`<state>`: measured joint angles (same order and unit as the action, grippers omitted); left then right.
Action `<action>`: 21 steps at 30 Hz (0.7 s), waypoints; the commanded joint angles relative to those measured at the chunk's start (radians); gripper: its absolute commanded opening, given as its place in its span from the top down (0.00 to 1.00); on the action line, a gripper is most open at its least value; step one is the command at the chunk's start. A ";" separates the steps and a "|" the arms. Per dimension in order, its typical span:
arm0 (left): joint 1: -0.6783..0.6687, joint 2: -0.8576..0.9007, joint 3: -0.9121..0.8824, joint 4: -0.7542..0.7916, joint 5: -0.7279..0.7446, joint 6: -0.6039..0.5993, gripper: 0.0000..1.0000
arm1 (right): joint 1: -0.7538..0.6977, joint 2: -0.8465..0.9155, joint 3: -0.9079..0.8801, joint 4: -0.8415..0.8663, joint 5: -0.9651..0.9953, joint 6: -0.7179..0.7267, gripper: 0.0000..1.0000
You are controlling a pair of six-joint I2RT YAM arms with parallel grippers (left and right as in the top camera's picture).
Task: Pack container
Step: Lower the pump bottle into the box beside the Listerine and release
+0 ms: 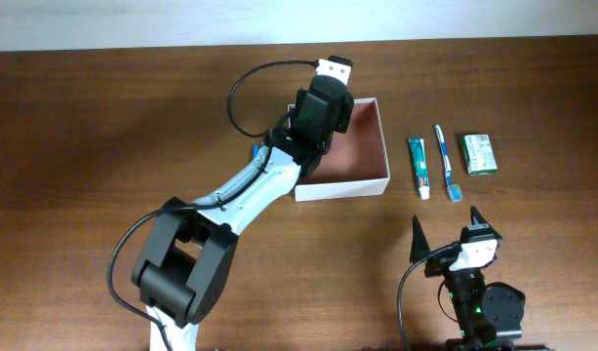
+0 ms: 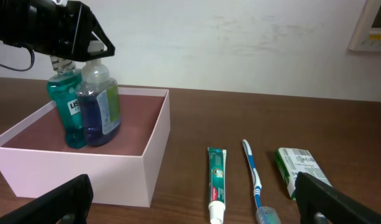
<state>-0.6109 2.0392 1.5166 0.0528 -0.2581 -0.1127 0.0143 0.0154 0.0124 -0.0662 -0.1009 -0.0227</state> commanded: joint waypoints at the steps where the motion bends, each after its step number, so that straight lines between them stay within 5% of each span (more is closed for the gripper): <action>1: 0.005 -0.005 0.025 0.010 0.008 0.005 0.78 | -0.002 -0.012 -0.007 -0.003 0.012 0.005 0.01; 5: 0.005 -0.005 0.025 0.002 0.008 0.005 0.77 | -0.002 -0.012 -0.007 -0.003 0.012 0.005 0.01; 7: 0.005 -0.005 0.025 -0.005 0.008 0.005 0.67 | -0.002 -0.012 -0.007 -0.003 0.012 0.005 0.01; 21: 0.005 -0.005 0.025 0.045 0.007 0.006 0.64 | -0.002 -0.012 -0.007 -0.003 0.012 0.005 0.01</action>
<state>-0.6109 2.0407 1.5166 0.0605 -0.2504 -0.1127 0.0143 0.0154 0.0124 -0.0662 -0.1009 -0.0231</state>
